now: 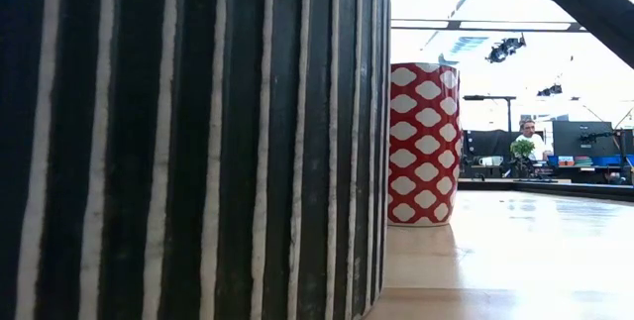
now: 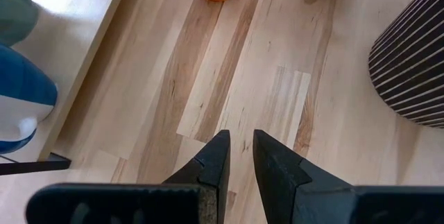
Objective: Place coffee mugs
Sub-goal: Adjust the white blue patterned mug on the shelf
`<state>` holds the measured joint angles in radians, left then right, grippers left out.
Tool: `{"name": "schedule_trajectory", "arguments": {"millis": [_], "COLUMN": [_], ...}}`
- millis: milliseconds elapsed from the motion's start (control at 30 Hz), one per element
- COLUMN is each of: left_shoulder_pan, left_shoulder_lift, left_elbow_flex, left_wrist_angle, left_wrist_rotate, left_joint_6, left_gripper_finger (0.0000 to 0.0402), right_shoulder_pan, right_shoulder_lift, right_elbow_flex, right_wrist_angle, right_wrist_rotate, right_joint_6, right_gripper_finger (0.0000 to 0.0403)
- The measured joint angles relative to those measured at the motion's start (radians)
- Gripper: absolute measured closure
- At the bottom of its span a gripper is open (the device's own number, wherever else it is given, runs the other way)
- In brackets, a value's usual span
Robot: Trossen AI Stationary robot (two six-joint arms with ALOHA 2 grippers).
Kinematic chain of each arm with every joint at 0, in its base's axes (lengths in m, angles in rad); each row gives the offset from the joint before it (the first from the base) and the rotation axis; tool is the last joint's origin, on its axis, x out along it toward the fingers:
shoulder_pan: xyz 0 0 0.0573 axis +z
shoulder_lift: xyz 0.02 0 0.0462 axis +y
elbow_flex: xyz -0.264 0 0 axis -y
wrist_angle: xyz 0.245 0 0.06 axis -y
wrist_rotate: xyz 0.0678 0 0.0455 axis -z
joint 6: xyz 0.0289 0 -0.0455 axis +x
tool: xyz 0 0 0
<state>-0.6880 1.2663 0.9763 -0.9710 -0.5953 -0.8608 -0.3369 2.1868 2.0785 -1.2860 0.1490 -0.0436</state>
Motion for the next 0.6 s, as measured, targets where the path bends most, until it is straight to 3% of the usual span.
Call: {"name": "schedule_trajectory", "arguments": {"millis": [600], "left_shoulder_pan": [0.000], "left_shoulder_lift": [0.000], "left_elbow_flex": [0.000], "left_wrist_angle": [0.000], "left_wrist_rotate": [0.000], "left_joint_6": [0.000], "left_gripper_finger": [0.0346], "right_shoulder_pan": [-0.047], "right_shoulder_lift": [0.000], "right_elbow_flex": [0.001], "right_wrist_angle": [0.048], "right_wrist_rotate": [-0.010], "right_joint_6": [-0.043], "right_gripper_finger": [0.0398]}}
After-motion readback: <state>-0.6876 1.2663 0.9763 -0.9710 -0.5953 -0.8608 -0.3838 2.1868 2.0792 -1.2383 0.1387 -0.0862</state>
